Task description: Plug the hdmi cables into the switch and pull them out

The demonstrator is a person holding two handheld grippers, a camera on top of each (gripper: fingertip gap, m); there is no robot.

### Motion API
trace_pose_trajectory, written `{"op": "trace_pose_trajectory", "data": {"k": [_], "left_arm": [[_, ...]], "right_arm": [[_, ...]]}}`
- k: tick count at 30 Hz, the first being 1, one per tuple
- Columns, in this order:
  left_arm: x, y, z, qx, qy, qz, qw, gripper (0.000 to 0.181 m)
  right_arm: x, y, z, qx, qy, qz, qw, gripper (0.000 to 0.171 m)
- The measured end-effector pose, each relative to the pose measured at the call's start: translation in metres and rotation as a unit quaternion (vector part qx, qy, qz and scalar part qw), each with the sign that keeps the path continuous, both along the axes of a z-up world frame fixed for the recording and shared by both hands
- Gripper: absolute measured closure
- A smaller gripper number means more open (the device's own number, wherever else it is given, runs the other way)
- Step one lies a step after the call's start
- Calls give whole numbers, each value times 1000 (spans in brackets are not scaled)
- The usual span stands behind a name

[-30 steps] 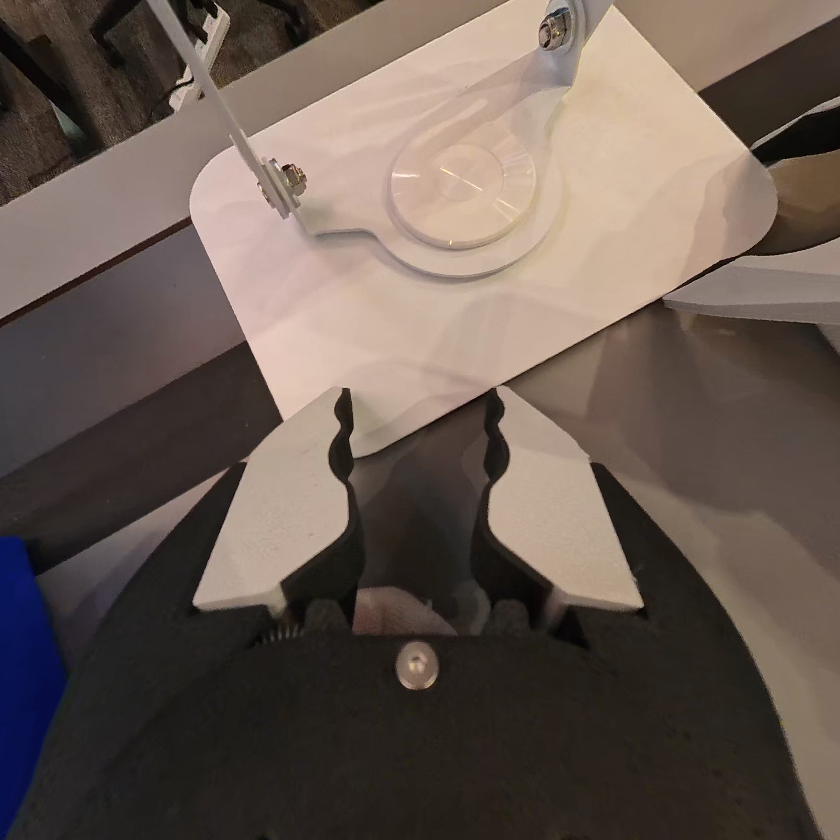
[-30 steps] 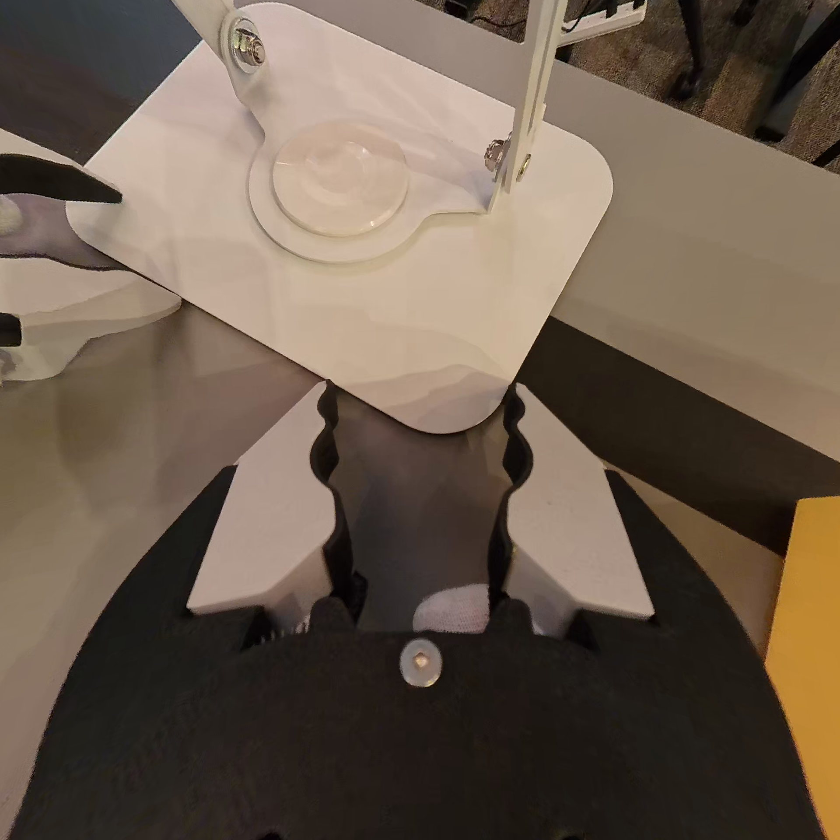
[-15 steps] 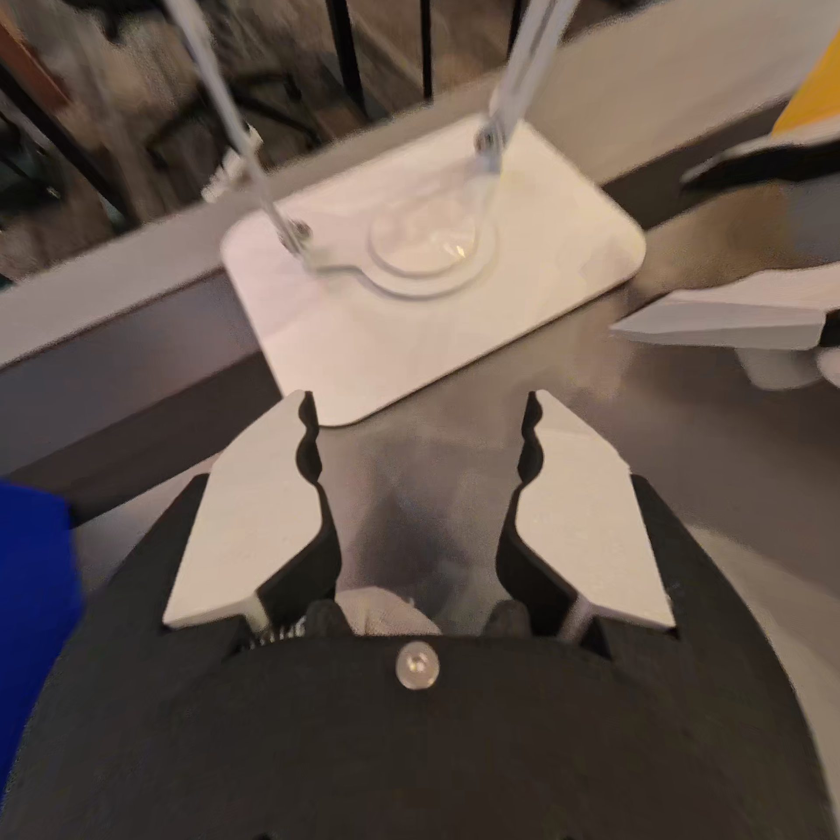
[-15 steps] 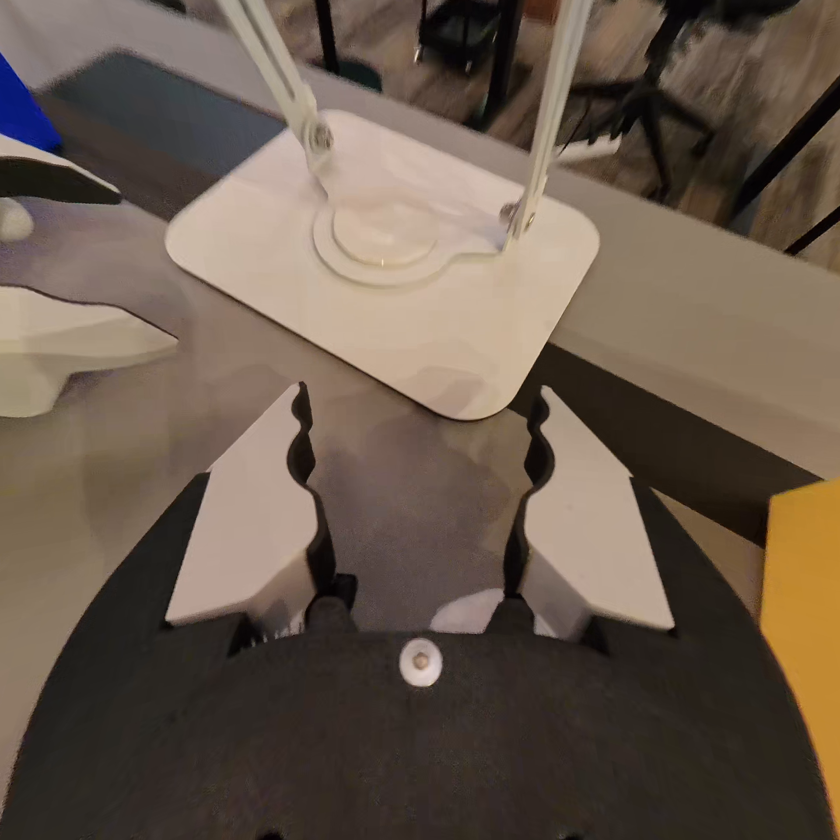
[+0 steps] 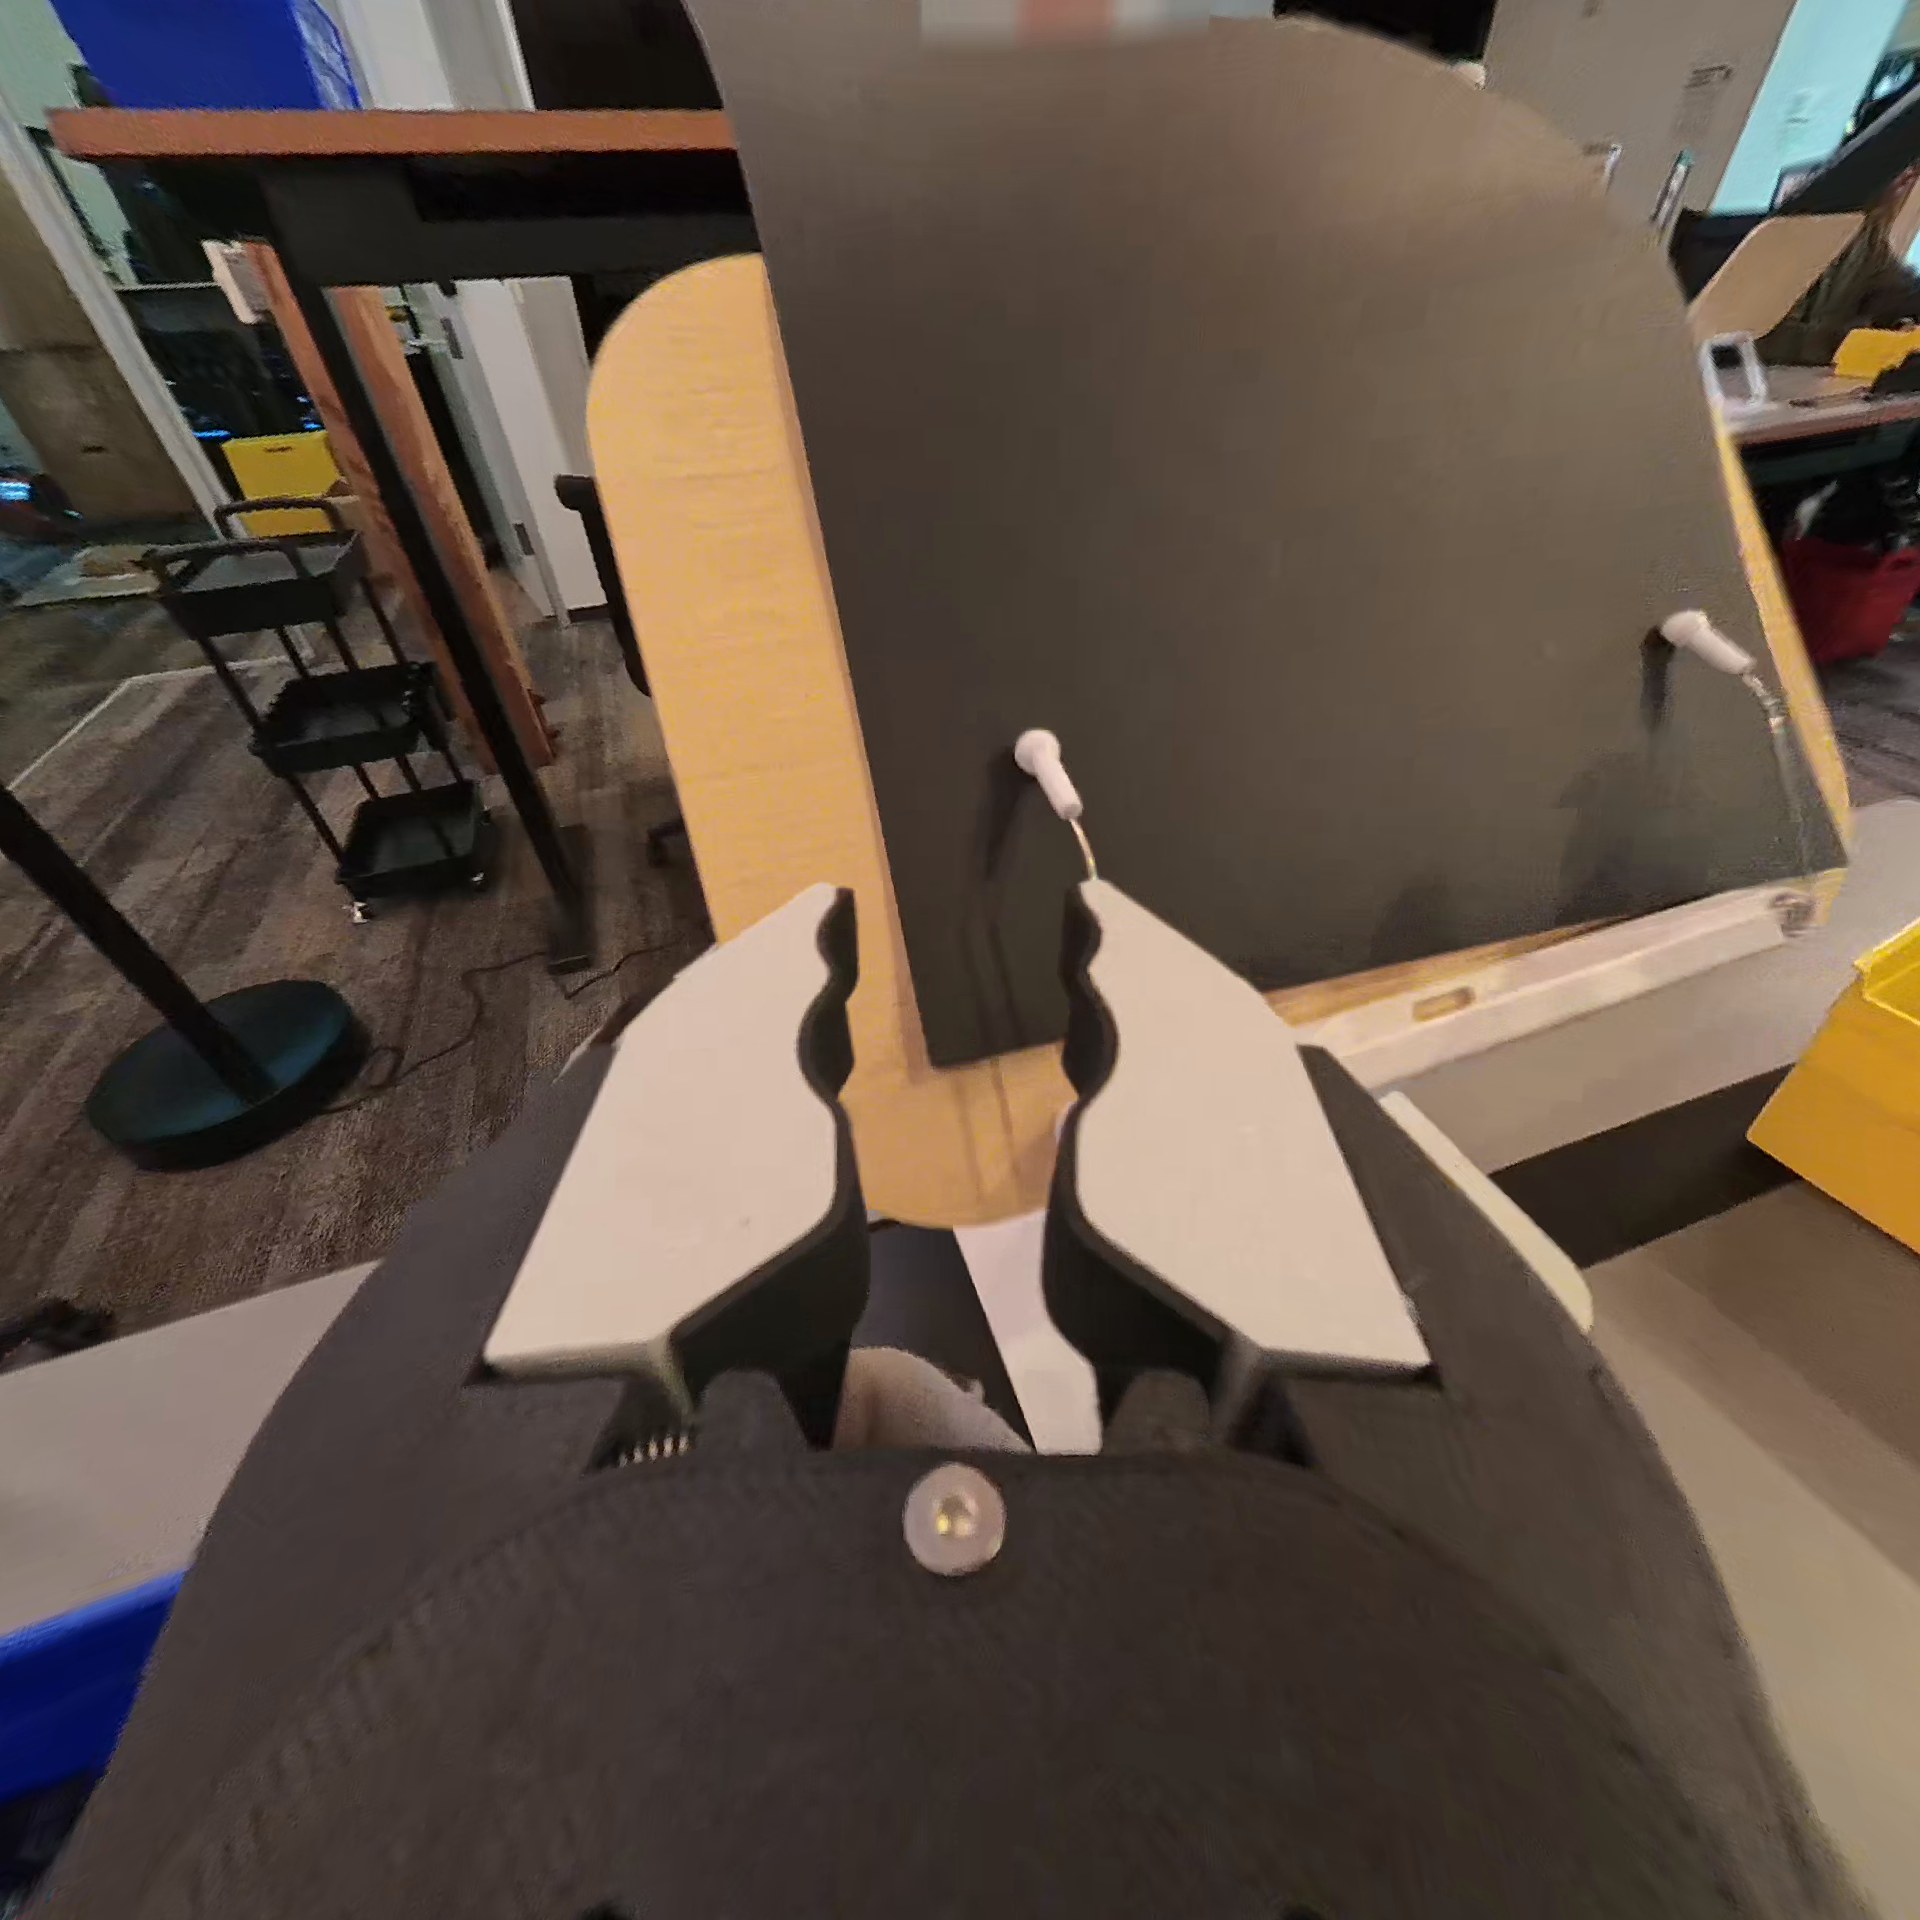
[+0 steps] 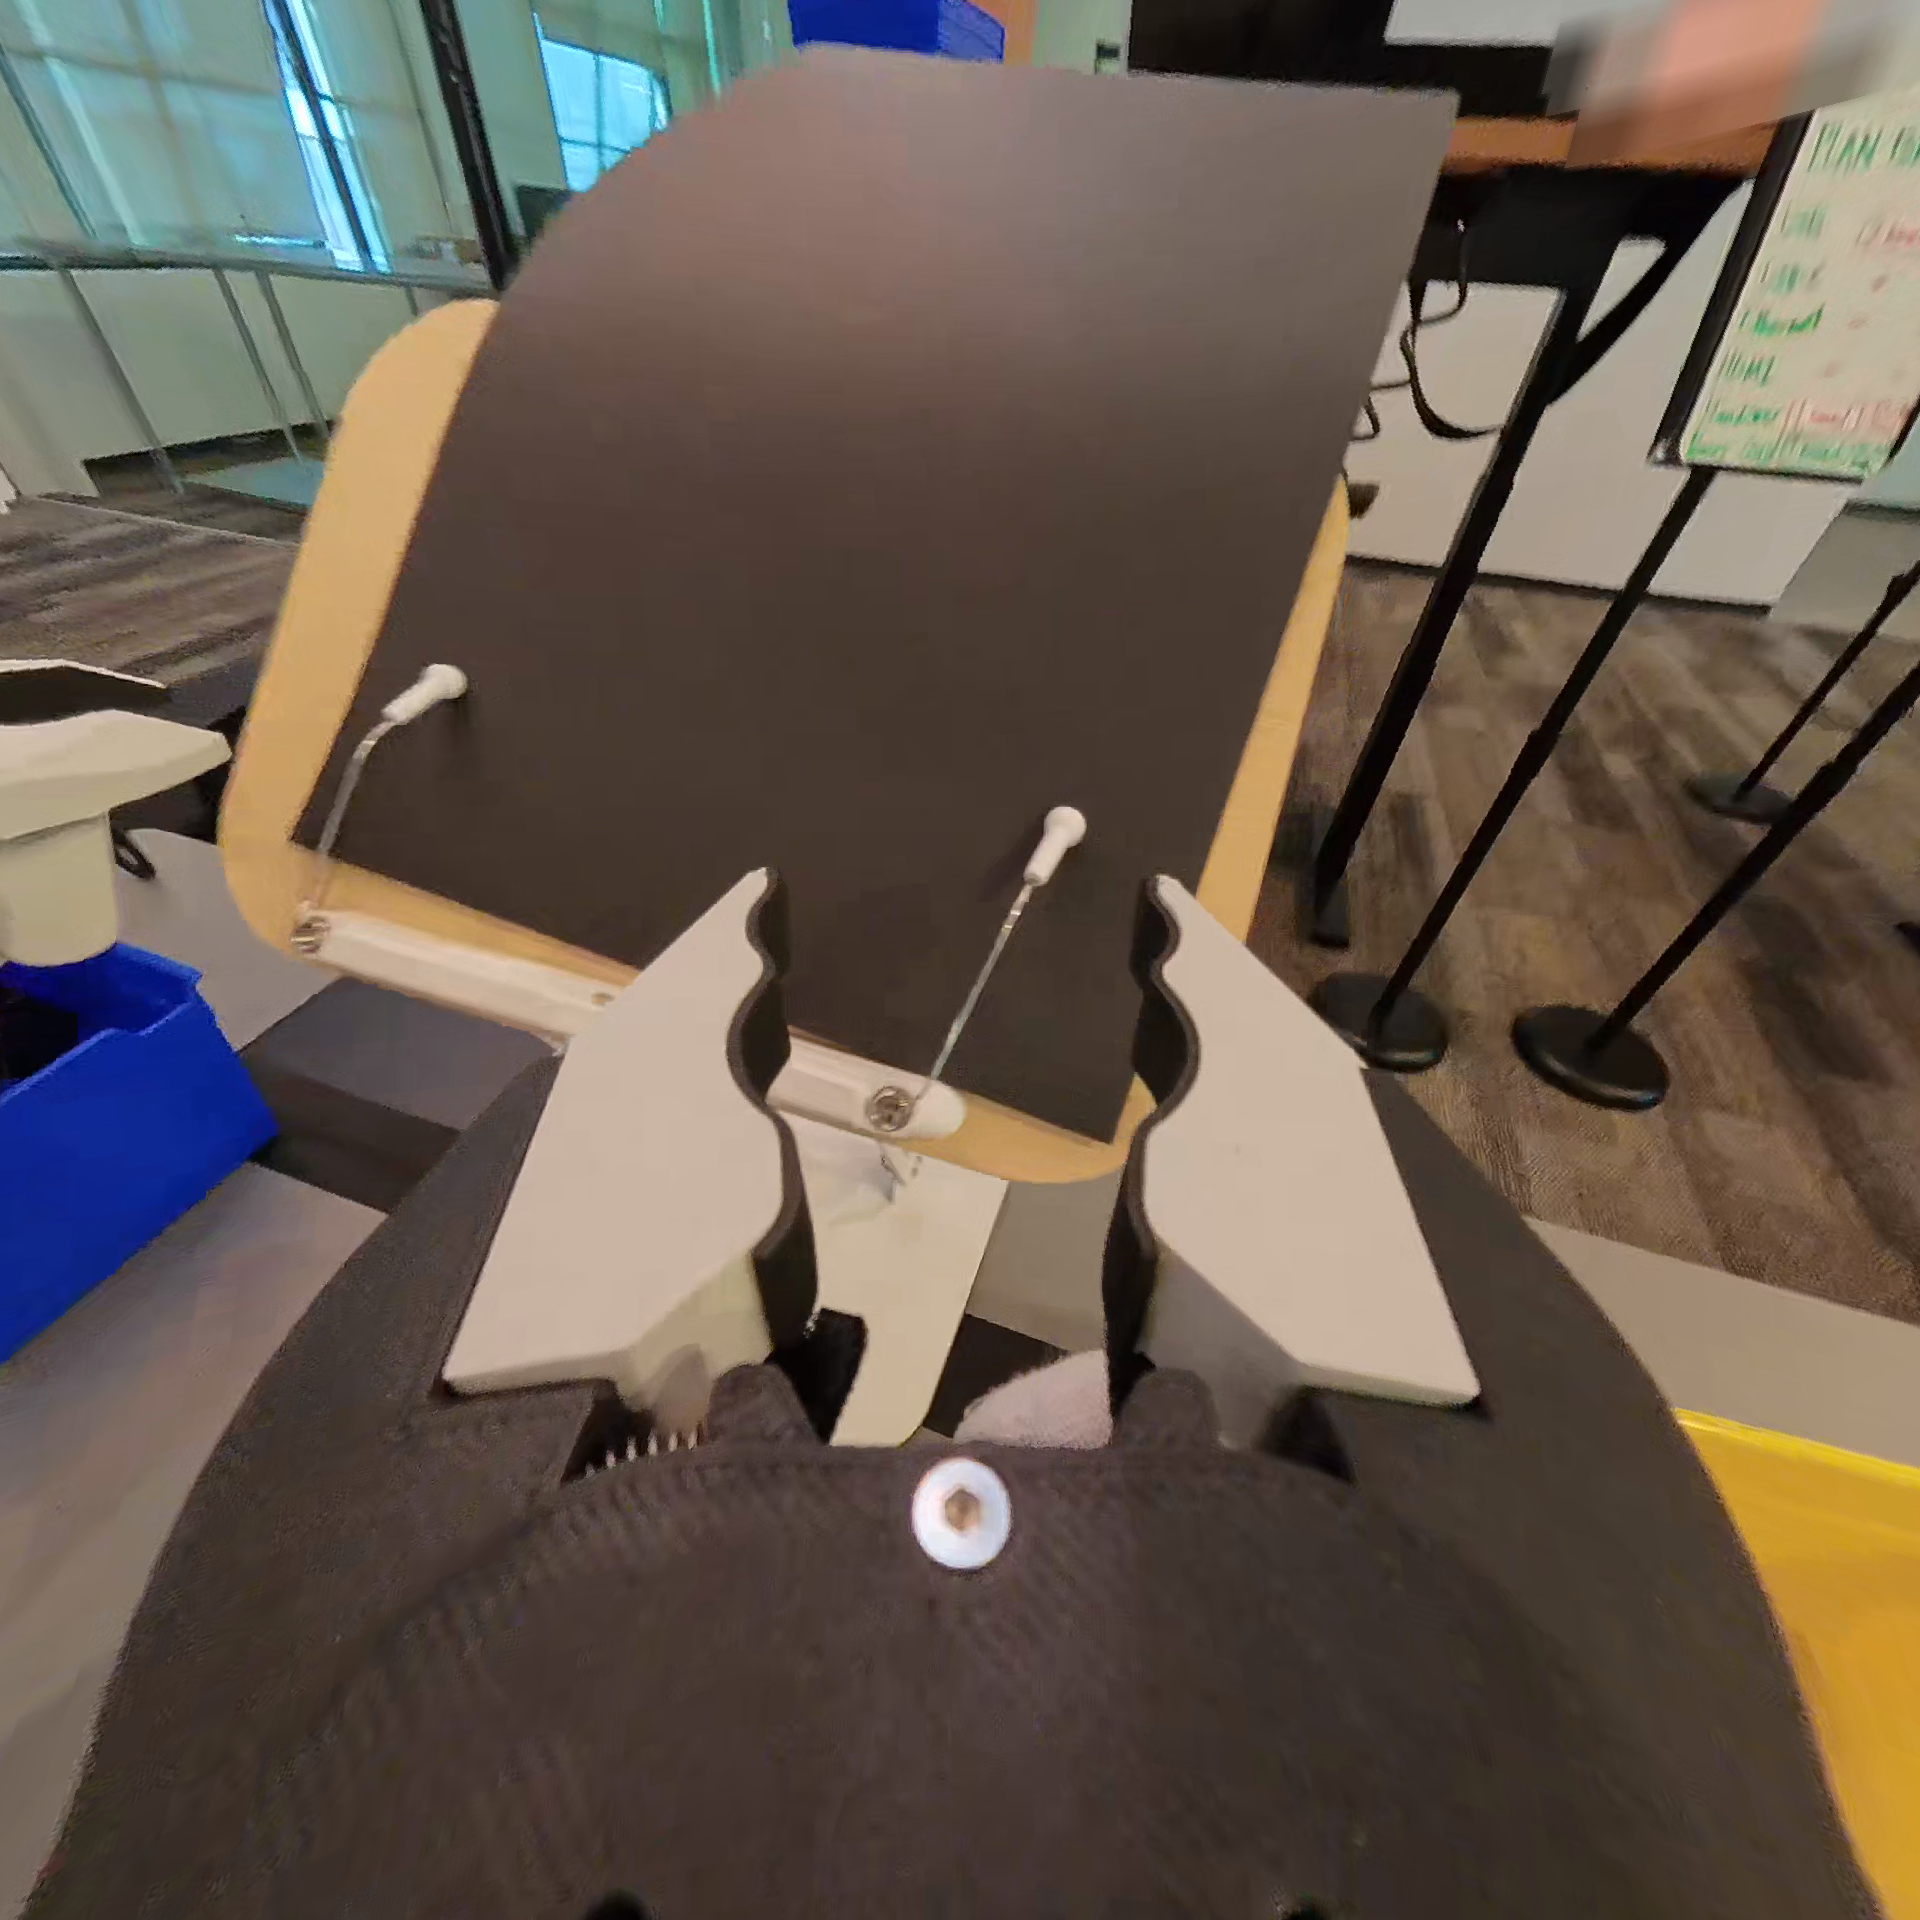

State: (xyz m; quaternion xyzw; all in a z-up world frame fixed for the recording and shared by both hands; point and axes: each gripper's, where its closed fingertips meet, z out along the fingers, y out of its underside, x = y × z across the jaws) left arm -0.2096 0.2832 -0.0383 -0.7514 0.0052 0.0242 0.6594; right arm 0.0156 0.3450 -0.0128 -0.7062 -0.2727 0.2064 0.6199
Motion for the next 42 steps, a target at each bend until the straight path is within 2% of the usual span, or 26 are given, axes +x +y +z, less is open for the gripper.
{"op": "trace_pose_trajectory", "data": {"k": [4, 7, 11, 16, 20, 21, 22, 23, 29, 34, 37, 42], "left_arm": [[-15, 26, -21, -52, 39, 38, 997, 147], [-13, 29, -25, -45, 83, 51, 994, 170], [-7, 28, -31, -70, 138, 59, 986, 181], [-3, 24, -40, -97, 146, 33, 984, 181], [-1, 21, -43, -115, 140, 19, 983, 181], [-2, 20, -43, -117, 131, 19, 984, 180], [-7, 17, -40, -114, 127, 36, 985, 164], [-12, 13, -35, -105, 127, 51, 985, 150], [35, -40, -16, -50, 107, -6, 993, 145], [84, -88, -40, -57, 89, -63, 992, 147], [105, -106, -59, -63, 104, -77, 990, 148], [126, -114, -86, -66, 74, -85, 991, 149]], "right_arm": [[9, 21, -12, 3, -33, -31, 999, 105], [9, 26, -21, 11, -55, -33, 998, 108], [6, 28, -22, 17, -55, -31, 998, 107], [-2, 22, -7, 52, -79, -22, 995, 108], [3, 24, -2, 31, -61, -25, 997, 106], [5, 23, -1, 27, -58, -27, 998, 104], [8, 20, 0, 29, -57, -27, 998, 104], [10, 16, 3, 34, -57, -25, 997, 104], [5, -39, 19, 53, -84, 39, 994, 108], [-9, -111, 2, 42, -102, 136, 985, 113], [-14, -144, -4, 37, -71, 172, 982, 114], [-26, -178, -15, 42, 13, 244, 969, 117]]}}
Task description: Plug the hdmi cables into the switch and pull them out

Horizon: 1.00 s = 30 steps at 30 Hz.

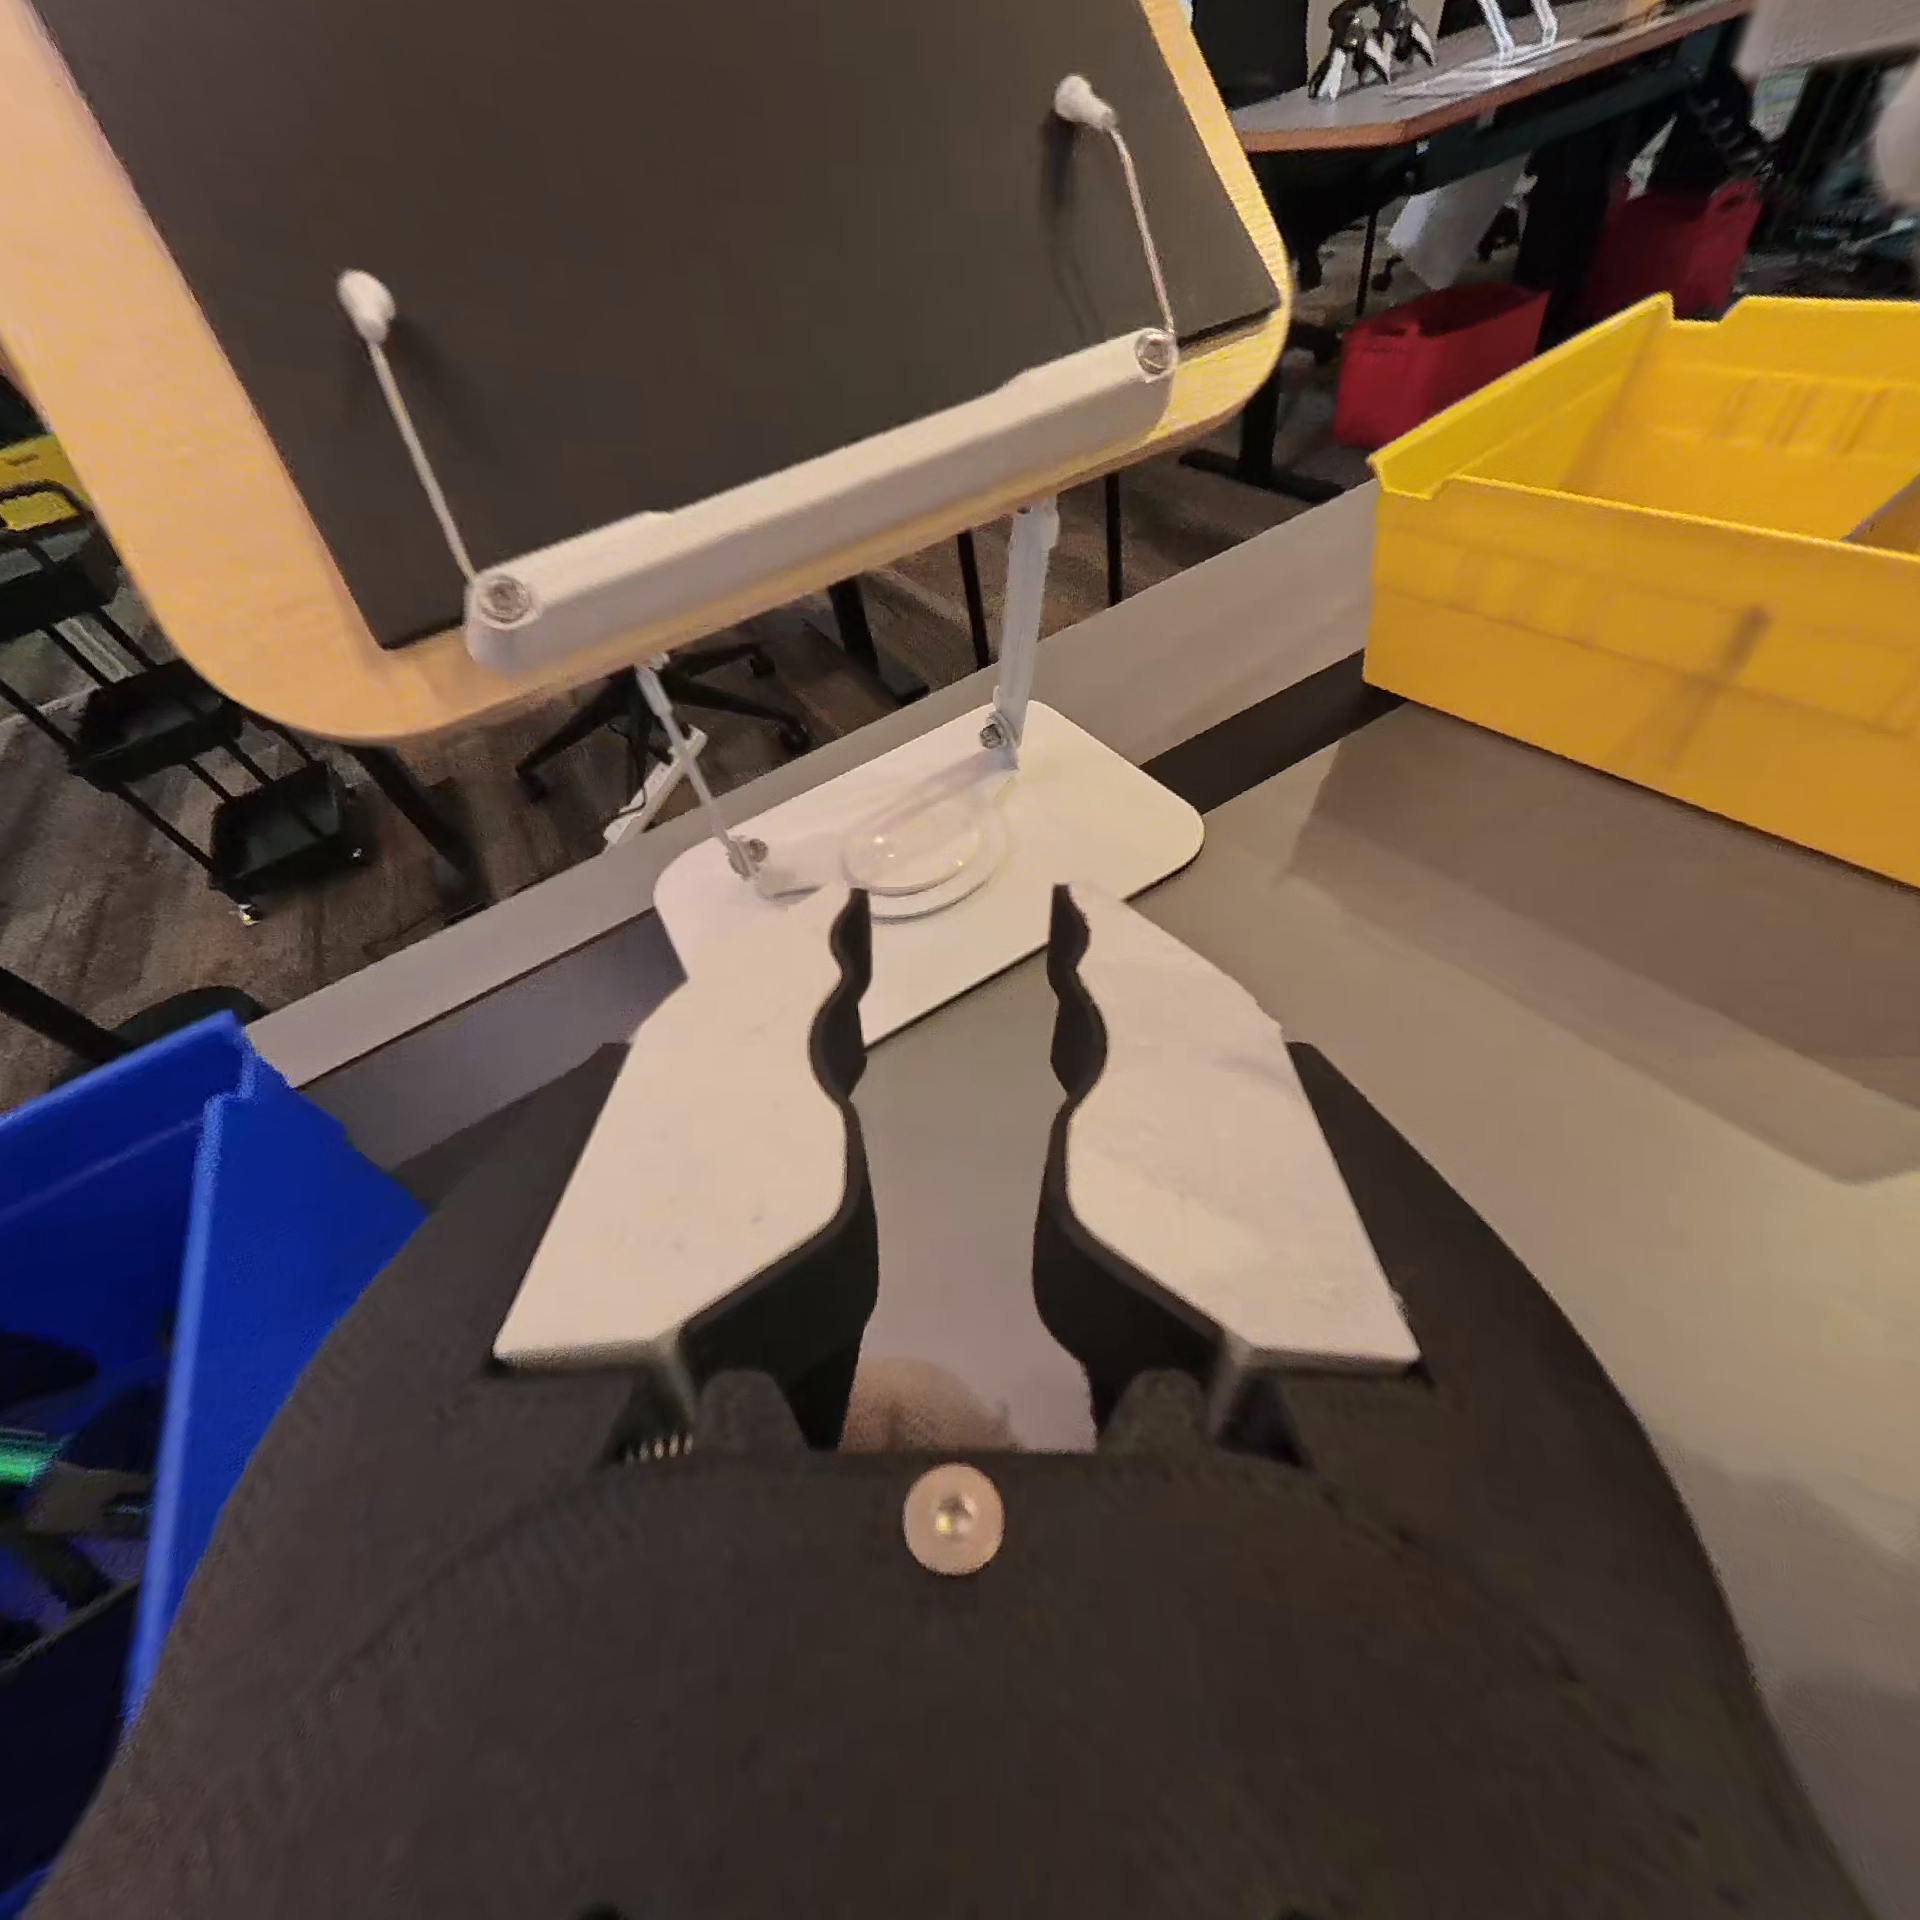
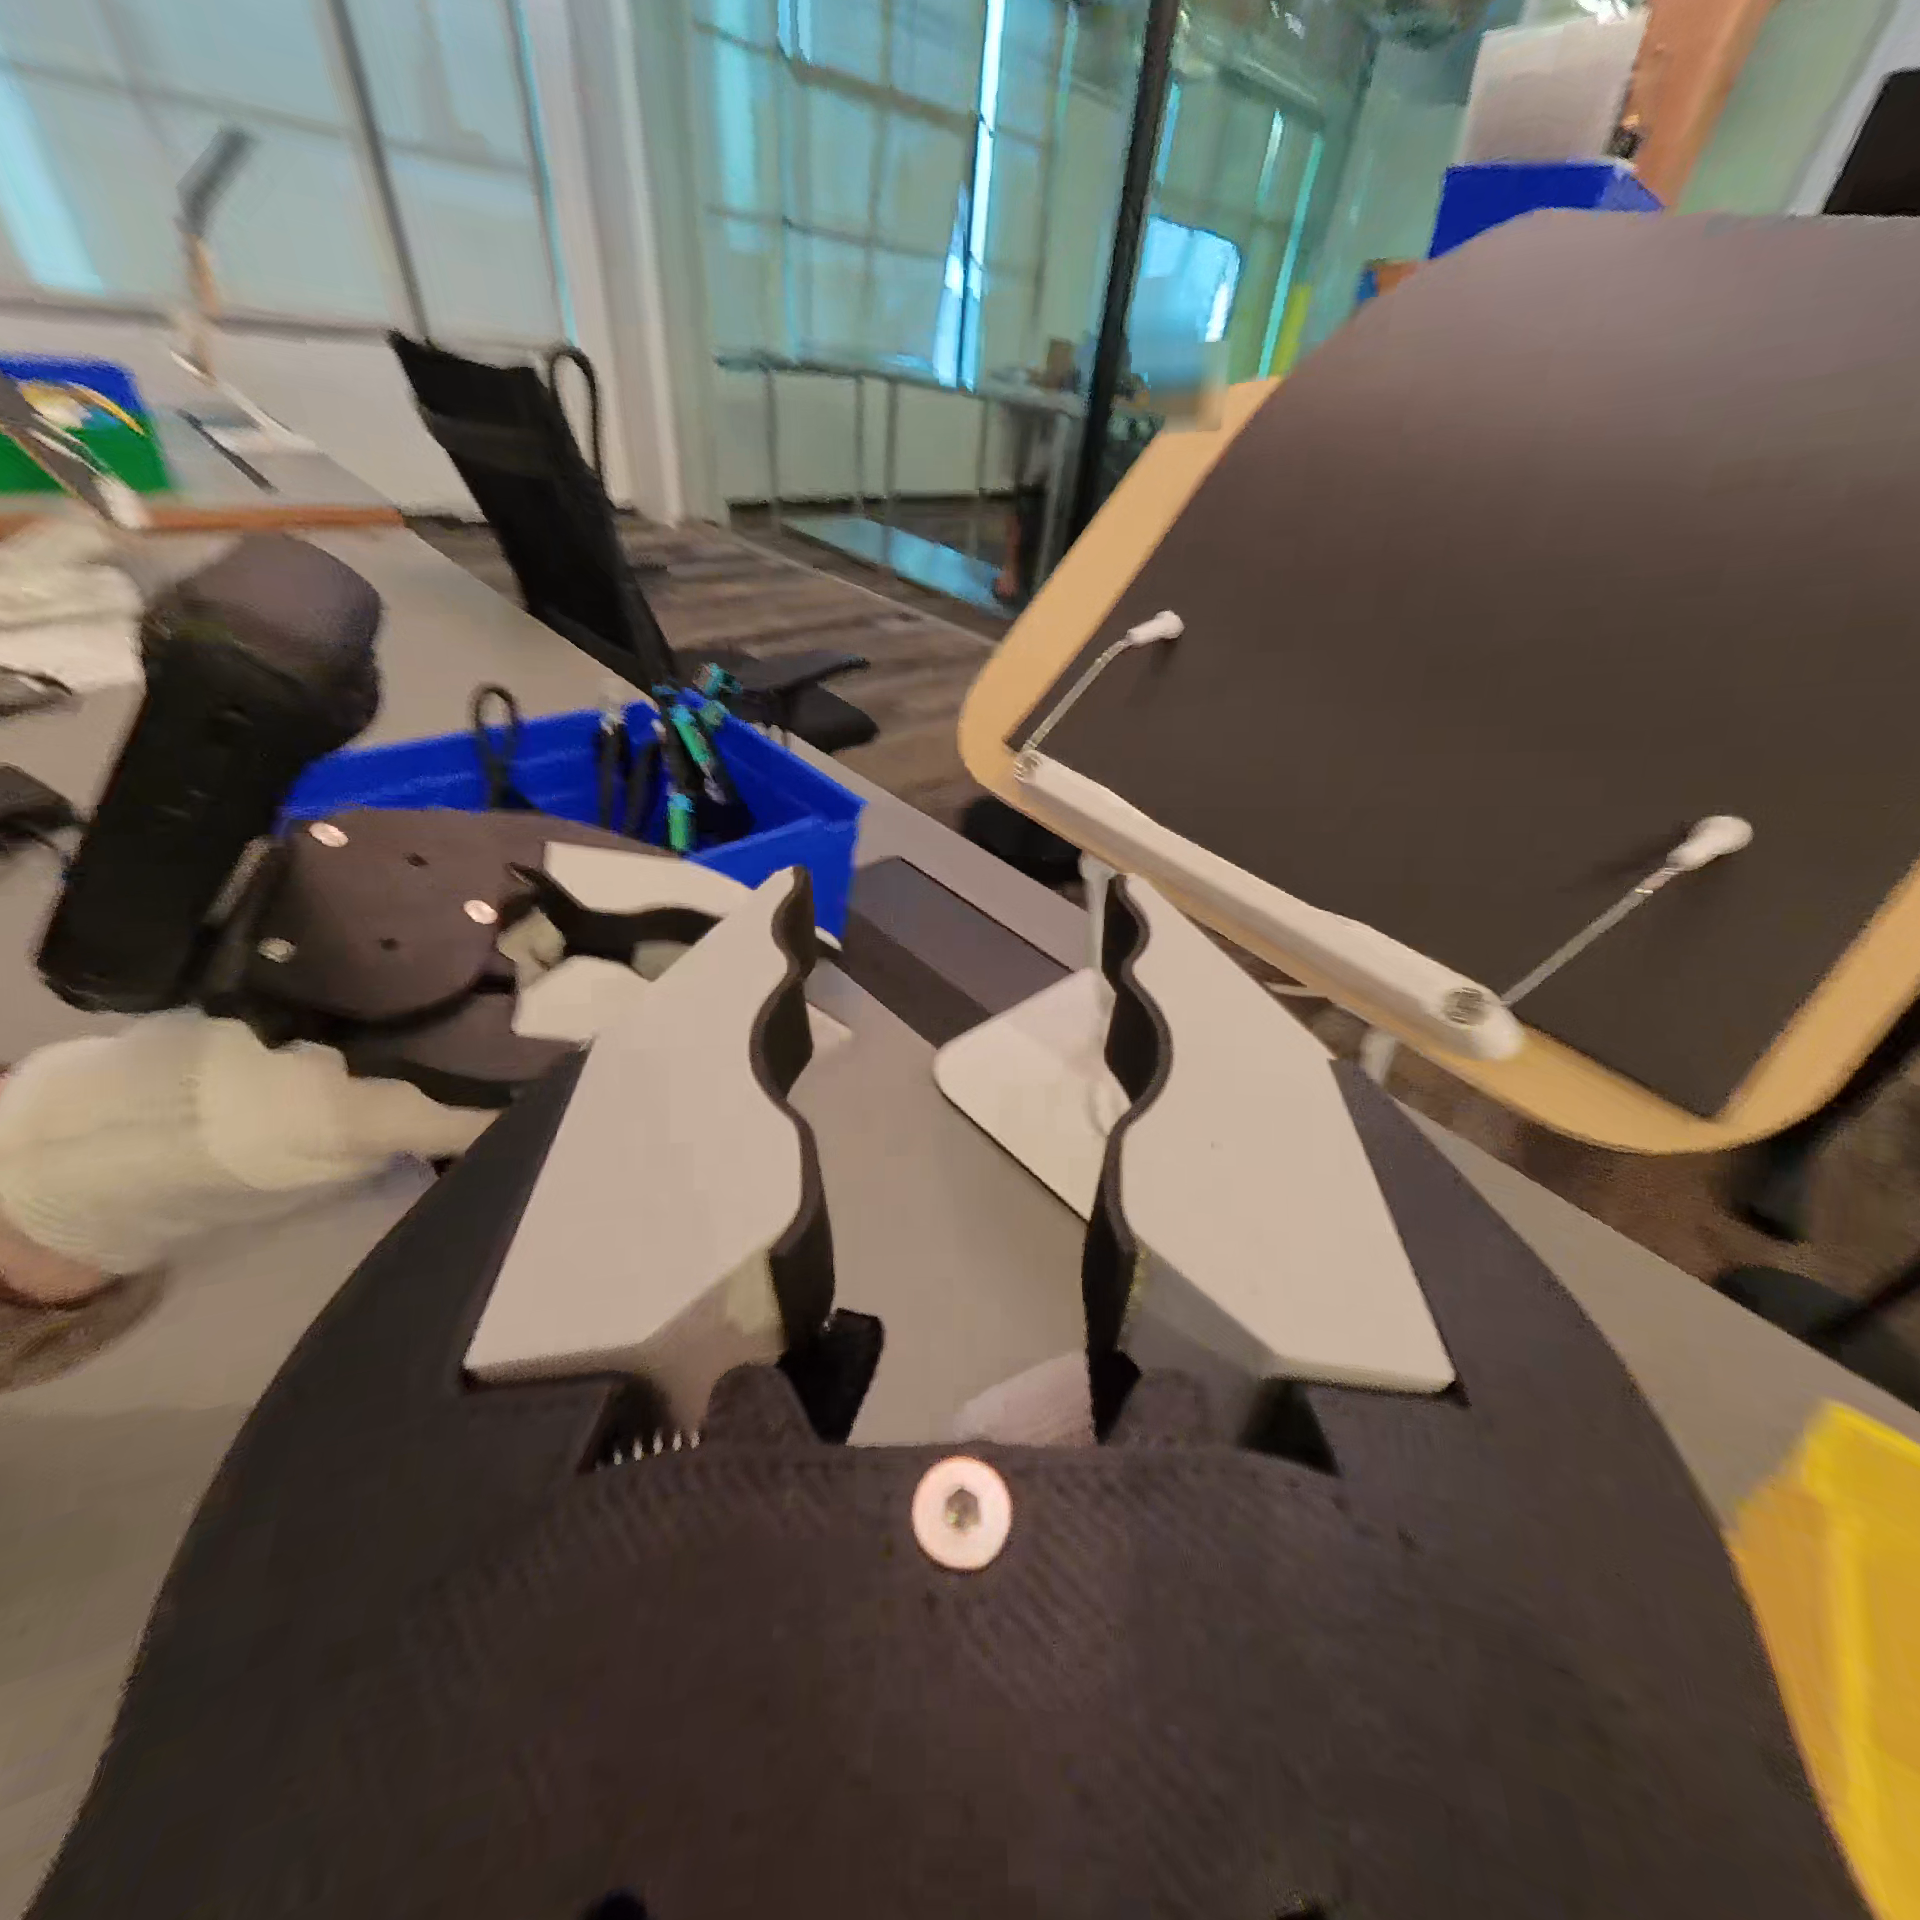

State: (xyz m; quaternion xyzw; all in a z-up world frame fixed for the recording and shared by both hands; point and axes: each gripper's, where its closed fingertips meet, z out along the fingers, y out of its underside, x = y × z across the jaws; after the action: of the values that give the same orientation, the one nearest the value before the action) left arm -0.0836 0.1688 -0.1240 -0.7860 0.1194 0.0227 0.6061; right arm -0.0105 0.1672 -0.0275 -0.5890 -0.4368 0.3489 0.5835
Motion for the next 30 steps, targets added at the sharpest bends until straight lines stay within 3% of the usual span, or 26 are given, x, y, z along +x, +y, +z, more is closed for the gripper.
{"op": "trace_pose_trajectory", "data": {"k": [5, 11, 18, 24, 28, 30], "left_arm": [[-3, 5, -17, 8, 14, 7, 1000, 147], [-3, 11, -33, 18, 7, 11, 1000, 148], [-4, 16, -57, 29, 47, 21, 998, 148], [0, 15, -56, 47, 32, 24, 998, 148], [6, 11, -51, 68, 41, 22, 997, 147], [13, 10, -48, 77, 23, 17, 997, 147]], "right_arm": [[-9, 3, -21, -1, 32, 5, 999, 118], [-15, 11, -43, 9, -1, 1, 1000, 116], [-8, -3, -6, 25, 22, 10, 999, 114], [16, -24, 8, 84, -7, 34, 996, 112], [42, -10, 15, 84, 70, 7, 994, 119], [42, 1, 13, 75, 70, 7, 995, 112]]}}
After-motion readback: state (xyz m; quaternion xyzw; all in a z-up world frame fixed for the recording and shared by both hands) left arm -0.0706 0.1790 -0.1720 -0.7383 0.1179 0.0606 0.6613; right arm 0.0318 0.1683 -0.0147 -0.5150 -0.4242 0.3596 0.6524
